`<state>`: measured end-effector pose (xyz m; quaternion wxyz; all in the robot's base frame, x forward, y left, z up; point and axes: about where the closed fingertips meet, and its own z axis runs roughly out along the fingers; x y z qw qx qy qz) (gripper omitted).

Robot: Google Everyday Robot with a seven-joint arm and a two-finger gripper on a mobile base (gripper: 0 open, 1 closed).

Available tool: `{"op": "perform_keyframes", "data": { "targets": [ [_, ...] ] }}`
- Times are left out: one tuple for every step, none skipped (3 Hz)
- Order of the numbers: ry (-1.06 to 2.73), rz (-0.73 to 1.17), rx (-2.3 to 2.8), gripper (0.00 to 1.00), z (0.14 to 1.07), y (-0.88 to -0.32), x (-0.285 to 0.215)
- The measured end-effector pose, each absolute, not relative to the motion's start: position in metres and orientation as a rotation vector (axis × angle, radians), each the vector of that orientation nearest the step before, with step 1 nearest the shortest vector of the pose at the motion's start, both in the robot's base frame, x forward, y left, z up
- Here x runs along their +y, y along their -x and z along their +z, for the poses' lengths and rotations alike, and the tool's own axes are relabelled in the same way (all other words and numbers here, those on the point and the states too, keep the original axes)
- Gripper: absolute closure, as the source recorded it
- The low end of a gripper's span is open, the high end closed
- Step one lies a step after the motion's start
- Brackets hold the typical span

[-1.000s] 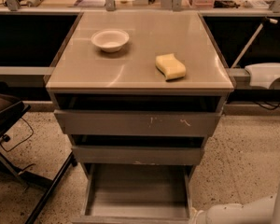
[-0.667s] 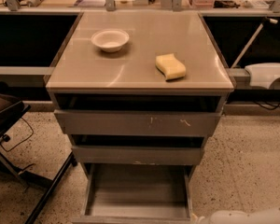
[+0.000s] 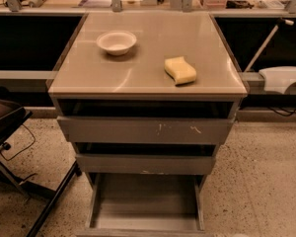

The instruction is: Close bottom drawer

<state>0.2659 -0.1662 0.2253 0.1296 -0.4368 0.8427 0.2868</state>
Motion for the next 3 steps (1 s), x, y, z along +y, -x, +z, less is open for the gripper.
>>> {"op": "perform_keyframes", "data": {
  "targets": [
    [1.226, 0.949, 2.458, 0.00, 0.184, -0.252, -0.169],
    [1.214, 0.965, 2.485, 0.00, 0.156, -0.264, -0.170],
    [1.199, 0.925, 2.491, 0.00, 0.145, -0.301, -0.161]
  ]
}}
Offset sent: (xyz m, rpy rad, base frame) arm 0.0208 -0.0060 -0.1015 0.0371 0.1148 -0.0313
